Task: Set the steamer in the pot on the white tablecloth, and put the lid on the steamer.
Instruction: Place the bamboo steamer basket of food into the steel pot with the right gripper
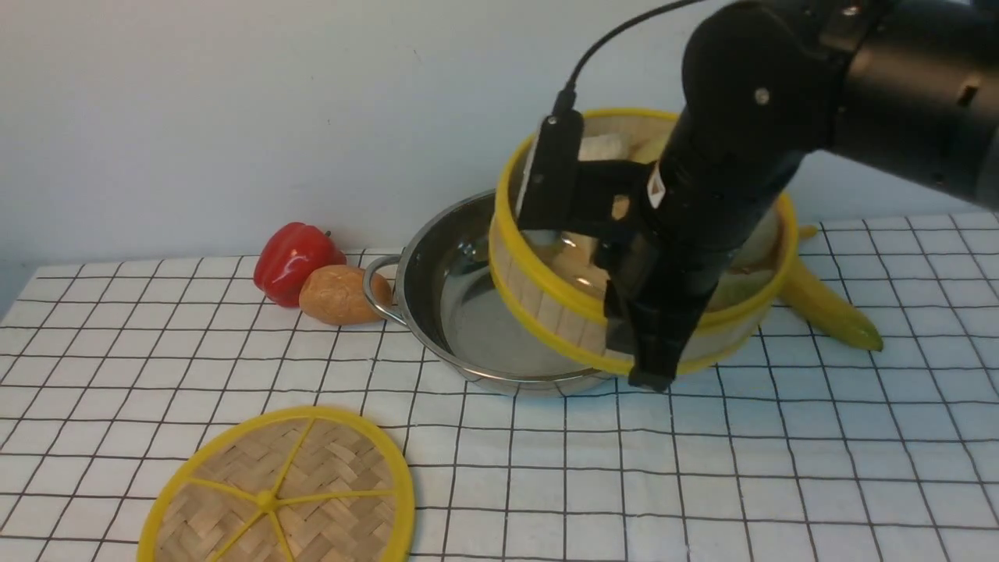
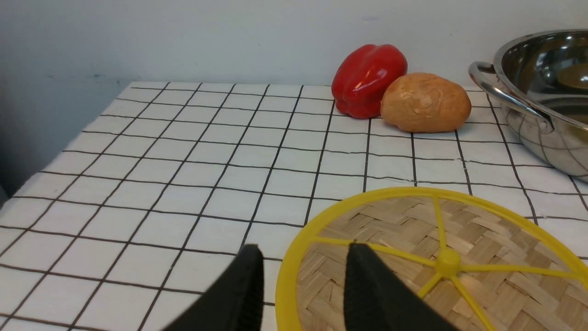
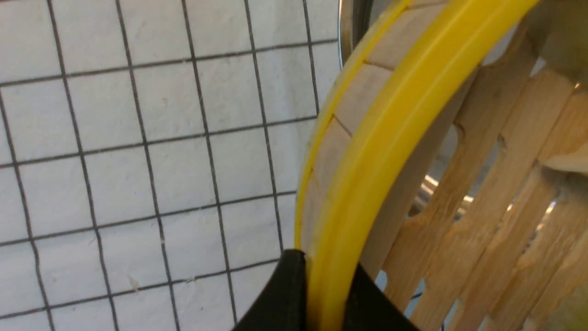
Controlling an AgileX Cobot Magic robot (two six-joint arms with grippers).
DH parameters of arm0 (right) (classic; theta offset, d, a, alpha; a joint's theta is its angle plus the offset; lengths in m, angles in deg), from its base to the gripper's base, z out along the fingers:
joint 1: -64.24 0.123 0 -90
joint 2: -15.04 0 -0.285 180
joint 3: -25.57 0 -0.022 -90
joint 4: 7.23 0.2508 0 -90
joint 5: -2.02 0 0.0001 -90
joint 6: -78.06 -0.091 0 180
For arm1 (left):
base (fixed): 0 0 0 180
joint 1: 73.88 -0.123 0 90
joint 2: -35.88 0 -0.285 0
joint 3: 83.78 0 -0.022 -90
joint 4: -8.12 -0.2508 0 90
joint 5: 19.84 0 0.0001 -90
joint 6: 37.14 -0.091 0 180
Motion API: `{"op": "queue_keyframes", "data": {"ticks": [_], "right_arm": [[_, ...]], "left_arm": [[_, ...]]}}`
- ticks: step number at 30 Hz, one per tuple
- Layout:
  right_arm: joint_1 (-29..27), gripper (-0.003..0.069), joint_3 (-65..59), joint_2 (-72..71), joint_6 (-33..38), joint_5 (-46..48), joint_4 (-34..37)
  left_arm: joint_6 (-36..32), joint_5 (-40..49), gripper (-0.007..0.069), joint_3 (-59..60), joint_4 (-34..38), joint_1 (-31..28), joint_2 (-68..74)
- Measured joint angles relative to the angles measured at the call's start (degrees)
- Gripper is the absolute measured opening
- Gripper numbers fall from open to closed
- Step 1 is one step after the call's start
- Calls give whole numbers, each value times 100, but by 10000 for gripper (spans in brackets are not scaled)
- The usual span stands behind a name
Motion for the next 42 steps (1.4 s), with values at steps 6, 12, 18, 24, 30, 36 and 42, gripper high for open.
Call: {"op": "queue_keyframes", "data": {"ticks": [6,12,18,24,30,36,42], "right_arm": [[6,64,598,485,288,11,83],[6,64,1081,864,548,22,84],[6,64,1500,1319,802,30,57],[11,64,1604,1599,936,29,-122],[11,64,1605,1821,1047,50,-296],[11,64,1617,1923,1172,38,-296],[11,64,1617,2147,1264,-117,-328]], "left_arm": [[0,0,243,0,0,0,0],[0,0,243,0,0,0,0],[0,0,243,0,0,0,0],[0,0,243,0,0,0,0],[0,0,243,0,0,0,0],[0,0,243,0,0,0,0],[0,0,243,0,0,0,0]]}}
